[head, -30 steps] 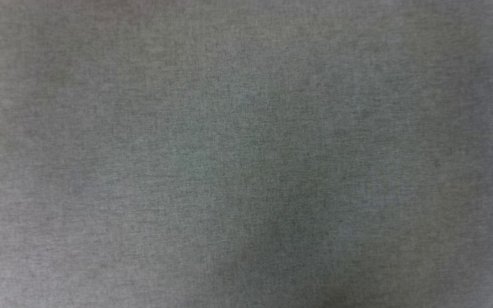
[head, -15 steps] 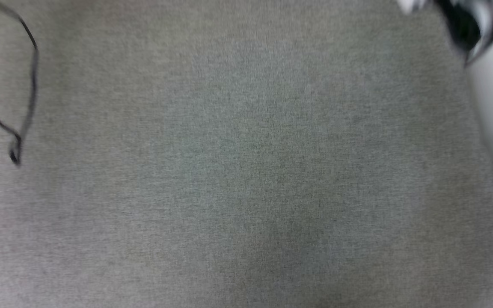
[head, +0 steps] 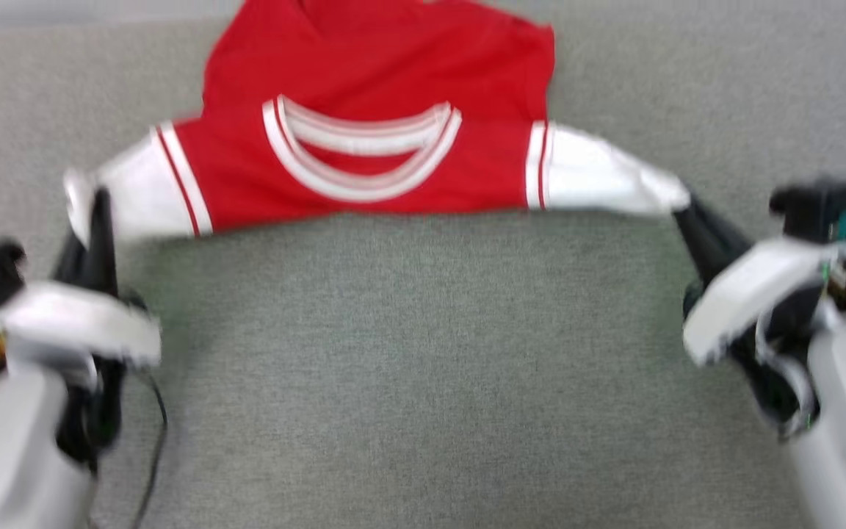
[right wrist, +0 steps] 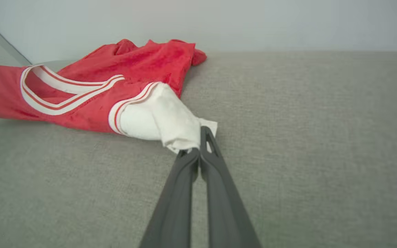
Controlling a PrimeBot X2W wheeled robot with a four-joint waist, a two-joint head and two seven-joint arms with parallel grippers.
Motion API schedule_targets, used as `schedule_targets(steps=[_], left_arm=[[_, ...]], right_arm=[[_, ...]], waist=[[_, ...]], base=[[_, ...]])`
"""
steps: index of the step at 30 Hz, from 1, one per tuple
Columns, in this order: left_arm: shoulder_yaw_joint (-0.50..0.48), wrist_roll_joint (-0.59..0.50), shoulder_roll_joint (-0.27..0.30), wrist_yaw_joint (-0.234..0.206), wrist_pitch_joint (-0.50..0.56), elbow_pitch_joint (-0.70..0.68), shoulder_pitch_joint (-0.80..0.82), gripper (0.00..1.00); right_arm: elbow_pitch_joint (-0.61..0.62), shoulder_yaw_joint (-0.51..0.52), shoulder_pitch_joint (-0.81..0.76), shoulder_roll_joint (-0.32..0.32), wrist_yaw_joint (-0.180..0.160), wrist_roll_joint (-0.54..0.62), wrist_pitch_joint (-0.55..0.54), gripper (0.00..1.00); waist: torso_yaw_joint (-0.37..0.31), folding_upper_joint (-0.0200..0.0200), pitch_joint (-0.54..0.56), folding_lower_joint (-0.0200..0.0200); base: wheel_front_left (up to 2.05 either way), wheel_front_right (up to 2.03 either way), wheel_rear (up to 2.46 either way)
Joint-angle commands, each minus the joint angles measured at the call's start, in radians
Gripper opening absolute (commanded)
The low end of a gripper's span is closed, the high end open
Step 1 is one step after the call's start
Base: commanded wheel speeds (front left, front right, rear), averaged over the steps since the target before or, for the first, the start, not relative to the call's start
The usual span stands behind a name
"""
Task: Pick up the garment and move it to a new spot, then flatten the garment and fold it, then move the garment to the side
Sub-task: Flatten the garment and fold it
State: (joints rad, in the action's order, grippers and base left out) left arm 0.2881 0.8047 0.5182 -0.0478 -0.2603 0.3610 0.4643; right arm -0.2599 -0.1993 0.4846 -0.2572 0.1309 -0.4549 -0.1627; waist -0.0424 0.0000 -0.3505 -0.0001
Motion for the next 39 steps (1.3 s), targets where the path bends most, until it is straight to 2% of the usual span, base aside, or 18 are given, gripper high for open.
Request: schedule_targets(steps=[1, 10, 18, 22, 26, 27, 28, 30, 34, 39], left_arm=[[-0.001, 0.003, 0.002, -0.011, -0.007, -0.021, -0.034, 0.00], [0.004, 0.020, 0.033, -0.144, 0.041, -0.268, -0.405, 0.00], [0.031, 0.022, 0.044, -0.231, 0.083, -0.370, -0.601, 0.00], [0.020, 0.047, 0.032, -0.256, 0.079, -0.382, -0.673, 0.00], [0.024, 0.054, 0.018, -0.249, 0.067, -0.379, -0.699, 0.00], [0.024, 0.052, 0.014, -0.249, 0.061, -0.377, -0.696, 0.00], [0.027, 0.049, 0.011, -0.248, 0.058, -0.373, -0.692, 0.00], [0.032, 0.033, 0.006, -0.245, 0.048, -0.370, -0.672, 0.00], [0.046, -0.011, 0.000, -0.255, 0.032, -0.391, -0.637, 0.00], [0.046, -0.052, -0.004, -0.269, 0.019, -0.450, -0.591, 0.00]], right_arm=[[0.019, 0.004, -0.036, 0.009, 0.000, 0.009, -0.005, 0.00], [0.211, 0.120, -0.412, 0.091, 0.000, 0.056, -0.139, 0.00], [0.269, 0.183, -0.677, 0.127, 0.000, 0.119, -0.245, 0.00], [0.298, 0.210, -0.783, 0.147, 0.000, 0.149, -0.277, 0.00], [0.292, 0.234, -0.841, 0.172, -0.001, 0.156, -0.303, 0.00], [0.289, 0.234, -0.845, 0.178, 0.000, 0.157, -0.303, 0.04], [0.287, 0.234, -0.843, 0.182, 0.000, 0.158, -0.301, 0.14], [0.288, 0.229, -0.824, 0.184, 0.000, 0.154, -0.289, 1.00], [0.308, 0.245, -0.745, 0.190, 0.000, 0.129, -0.241, 1.00], [0.253, 0.279, -0.517, 0.193, 0.000, 0.091, -0.196, 1.00]], waist=[[-0.001, 0.0000, 0.044, 0.0001], [0.003, 0.0000, 0.161, 0.0001], [0.035, 0.0000, 0.254, 0.0001], [0.045, 0.0000, 0.279, 0.0001], [0.058, 0.0000, 0.288, 0.0001], [0.060, 0.0000, 0.288, 0.0001], [0.062, 0.0000, 0.287, 0.0001], [0.066, 0.0000, 0.283, 0.0001], [0.072, 0.0000, 0.273, 0.0001], [0.078, 0.0000, 0.234, 0.0001]], base=[[0.00, 0.00, 0.00], [0.00, 0.00, 0.00], [0.00, 0.00, 0.00], [0.00, 0.00, 0.00], [0.00, 0.00, 0.00], [0.00, 0.00, 0.00], [0.00, 0.00, 0.00], [0.00, 0.00, 0.00], [0.00, 0.00, 0.00], [0.00, 0.00, 0.00]])
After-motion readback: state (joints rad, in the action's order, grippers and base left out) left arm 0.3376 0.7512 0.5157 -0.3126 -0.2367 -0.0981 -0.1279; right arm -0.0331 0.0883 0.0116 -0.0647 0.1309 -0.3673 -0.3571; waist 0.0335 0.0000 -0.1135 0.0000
